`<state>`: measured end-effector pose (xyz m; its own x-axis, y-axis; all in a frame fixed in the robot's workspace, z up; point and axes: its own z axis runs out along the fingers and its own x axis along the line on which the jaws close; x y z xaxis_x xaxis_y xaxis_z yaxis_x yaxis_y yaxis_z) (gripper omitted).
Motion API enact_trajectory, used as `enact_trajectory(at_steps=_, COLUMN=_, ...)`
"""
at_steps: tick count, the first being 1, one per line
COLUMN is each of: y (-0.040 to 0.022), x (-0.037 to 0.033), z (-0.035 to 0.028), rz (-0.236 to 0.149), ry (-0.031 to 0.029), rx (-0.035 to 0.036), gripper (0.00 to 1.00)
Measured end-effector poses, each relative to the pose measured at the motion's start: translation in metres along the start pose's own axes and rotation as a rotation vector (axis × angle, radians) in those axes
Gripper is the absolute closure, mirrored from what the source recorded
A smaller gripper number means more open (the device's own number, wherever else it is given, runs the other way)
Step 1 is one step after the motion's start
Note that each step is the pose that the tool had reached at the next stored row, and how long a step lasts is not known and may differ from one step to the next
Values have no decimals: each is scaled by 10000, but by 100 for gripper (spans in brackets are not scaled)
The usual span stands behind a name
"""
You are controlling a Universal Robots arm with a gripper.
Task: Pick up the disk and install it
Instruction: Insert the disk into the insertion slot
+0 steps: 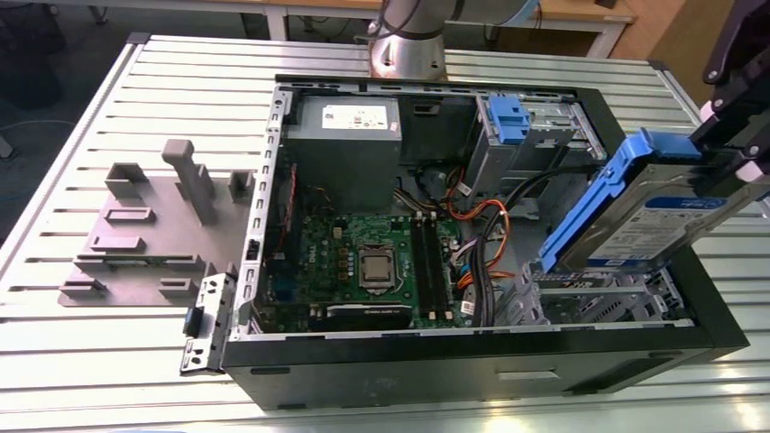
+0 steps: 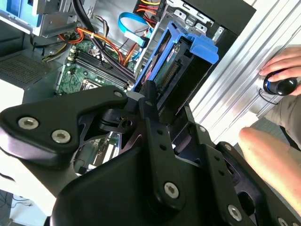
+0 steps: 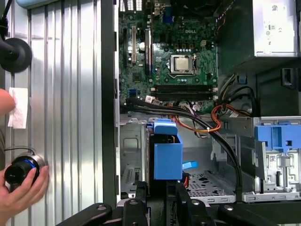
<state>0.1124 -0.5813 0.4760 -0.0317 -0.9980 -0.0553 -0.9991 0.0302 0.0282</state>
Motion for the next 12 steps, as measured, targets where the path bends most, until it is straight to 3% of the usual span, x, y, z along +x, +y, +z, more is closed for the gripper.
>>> enact_trajectory(at_steps=8, y=-7, x=5, z=89, rz=-1, ry=-1, rx=0, gripper=65)
enact_trajectory(at_steps=12, y=-17, x=-2, z=99, rz=-2, ry=-1, rx=0, gripper=65)
